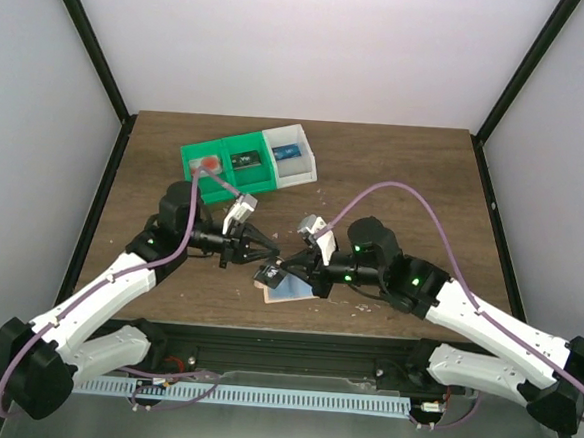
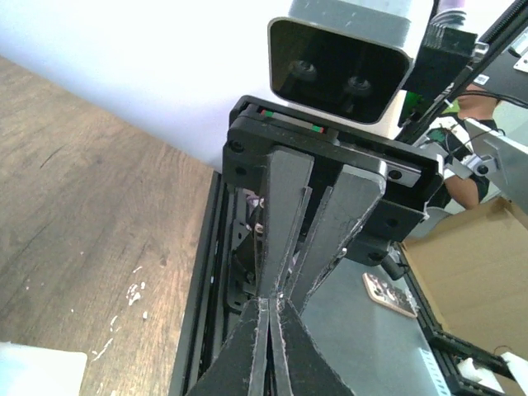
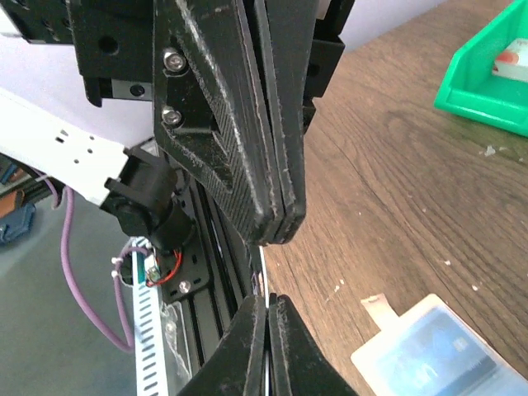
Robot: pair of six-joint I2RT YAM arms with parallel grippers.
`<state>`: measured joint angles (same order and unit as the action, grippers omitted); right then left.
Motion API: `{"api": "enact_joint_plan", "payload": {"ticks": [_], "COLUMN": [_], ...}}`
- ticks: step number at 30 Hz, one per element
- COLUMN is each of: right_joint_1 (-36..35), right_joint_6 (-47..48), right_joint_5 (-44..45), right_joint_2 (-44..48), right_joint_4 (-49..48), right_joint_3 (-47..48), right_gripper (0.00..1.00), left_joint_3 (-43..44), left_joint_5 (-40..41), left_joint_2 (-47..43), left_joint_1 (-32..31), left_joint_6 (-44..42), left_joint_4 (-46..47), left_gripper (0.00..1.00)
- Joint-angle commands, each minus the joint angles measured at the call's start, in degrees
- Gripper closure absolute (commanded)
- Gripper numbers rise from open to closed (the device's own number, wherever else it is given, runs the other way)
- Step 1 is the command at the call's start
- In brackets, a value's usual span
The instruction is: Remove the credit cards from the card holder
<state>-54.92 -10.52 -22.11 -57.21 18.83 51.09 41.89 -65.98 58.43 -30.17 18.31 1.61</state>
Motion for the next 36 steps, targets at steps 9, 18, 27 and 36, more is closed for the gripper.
{"api": "enact_joint_plan", "payload": {"ticks": [9,18,27,36], "right_joint_1": [0.7,0.7,0.7,0.7], "right_joint_6": [-0.9,-3.7,-27.4,-41.1], "right_joint_5": [2.0,3.8,11.2,11.3], "right_joint_2": [2.8,3.9,12.2,4.5], "right_joint_4": [-3.2,-6.8,-36.6,-61.9], "right_joint_3": [-2.6,-3.6,-25.0,-29.6], "right_gripper": [1.00,0.98,0.44,0.30], "left_joint_3": [0.6,1.4,-9.6,-18.8], "left_joint_5": [-5.6,0.0,22.2,44.9], "left_joint_2": [-0.1,-0.7,-4.5,-9.1], "left_joint_1": [0.4,0.4,0.8,-3.6], "left_joint_6": [-3.5,-4.2,36.0,51.0], "left_joint_4": [-1.4,-2.7,33.1,49.6], "left_gripper": [0.58,1.00,1.00,1.00]}}
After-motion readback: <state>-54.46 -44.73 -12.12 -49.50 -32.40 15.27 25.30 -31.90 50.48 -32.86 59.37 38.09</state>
